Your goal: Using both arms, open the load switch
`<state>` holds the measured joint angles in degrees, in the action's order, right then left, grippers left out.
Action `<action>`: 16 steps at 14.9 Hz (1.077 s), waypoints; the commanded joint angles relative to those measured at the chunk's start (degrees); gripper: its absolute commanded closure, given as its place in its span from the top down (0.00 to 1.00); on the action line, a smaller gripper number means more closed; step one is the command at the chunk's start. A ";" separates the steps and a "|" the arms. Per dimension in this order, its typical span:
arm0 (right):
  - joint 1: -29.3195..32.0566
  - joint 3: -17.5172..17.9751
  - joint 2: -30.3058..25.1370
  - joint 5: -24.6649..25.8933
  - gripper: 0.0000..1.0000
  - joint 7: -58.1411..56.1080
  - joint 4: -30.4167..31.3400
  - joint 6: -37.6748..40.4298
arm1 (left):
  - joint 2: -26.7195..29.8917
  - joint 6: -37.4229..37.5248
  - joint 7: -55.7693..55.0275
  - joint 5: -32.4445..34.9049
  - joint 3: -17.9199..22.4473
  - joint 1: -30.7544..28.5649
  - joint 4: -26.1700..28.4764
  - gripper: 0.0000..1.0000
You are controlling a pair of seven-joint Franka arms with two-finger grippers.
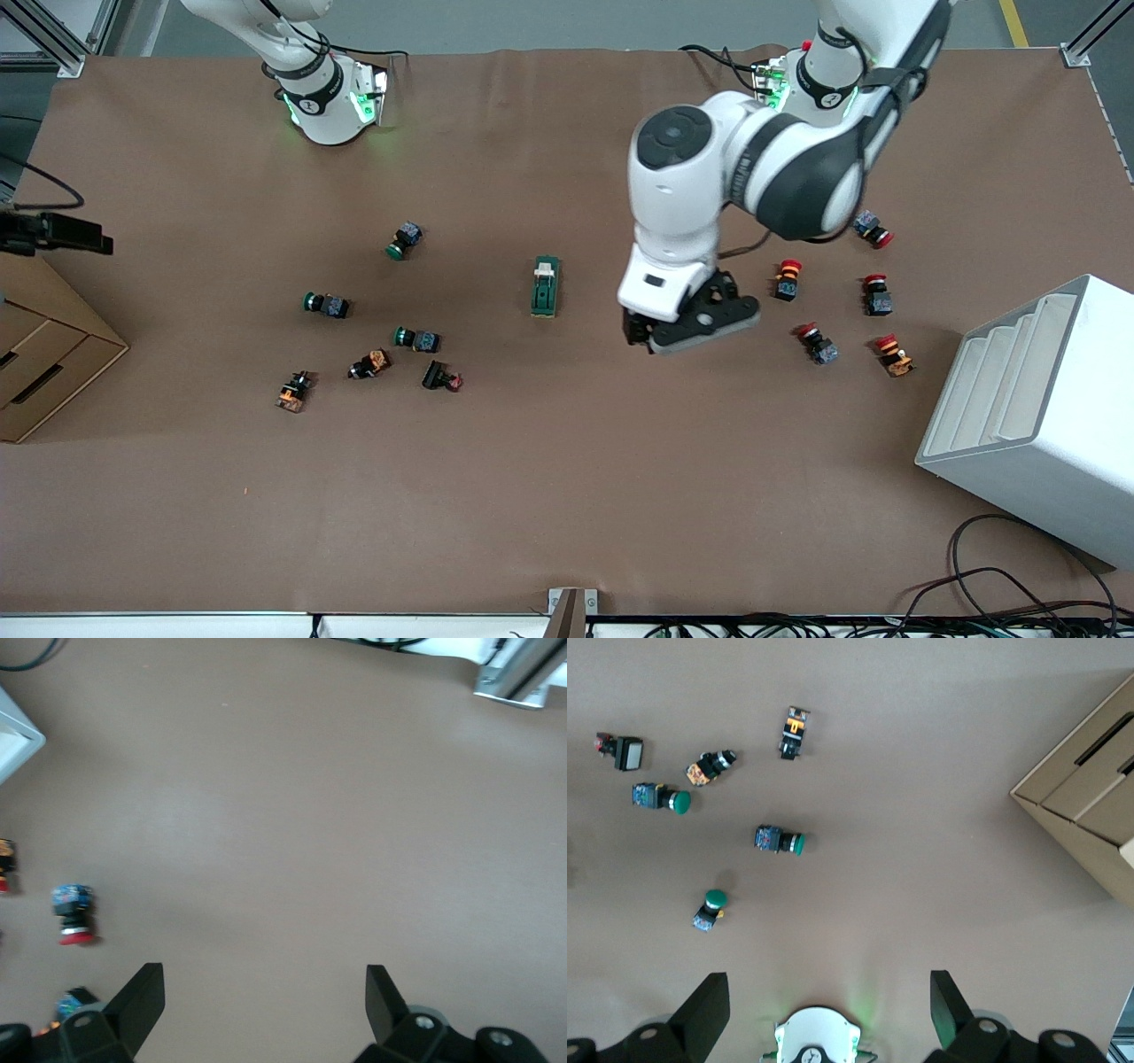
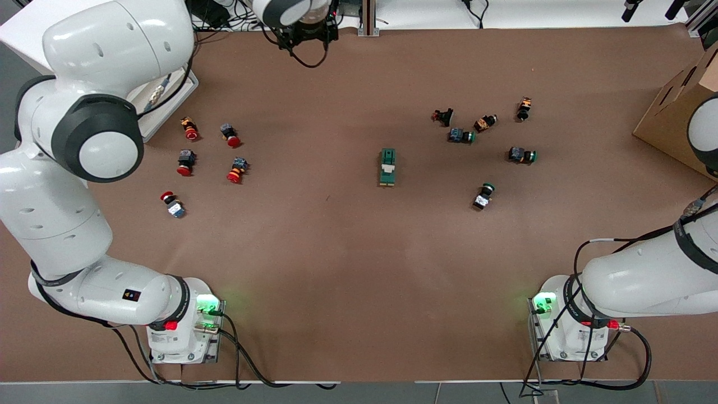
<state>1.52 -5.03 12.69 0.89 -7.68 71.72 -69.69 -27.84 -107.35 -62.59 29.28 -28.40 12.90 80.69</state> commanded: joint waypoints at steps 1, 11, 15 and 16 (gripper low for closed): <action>1.03 1.07 -4.33 0.07 1.00 -0.67 3.50 0.35 | 0.16 3.28 3.60 -1.42 -0.33 -3.39 -1.59 1.00; 0.06 1.77 -9.61 0.69 1.00 -0.76 7.82 -2.82 | 15.53 11.18 43.30 -25.40 20.12 -9.38 -1.68 1.00; -0.03 1.86 -13.56 0.69 1.00 -0.67 13.26 -6.77 | 20.71 18.12 51.41 -30.24 25.84 -10.78 -1.68 1.00; 0.06 1.86 -14.36 0.69 1.00 -0.67 13.97 -6.95 | 21.77 19.53 53.17 -31.20 26.20 -11.49 -1.59 1.00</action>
<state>1.46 -3.58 3.14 0.89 -7.82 80.05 -74.49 -8.89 -90.20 -12.69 0.41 -3.13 2.32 77.63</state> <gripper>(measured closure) 0.000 0.000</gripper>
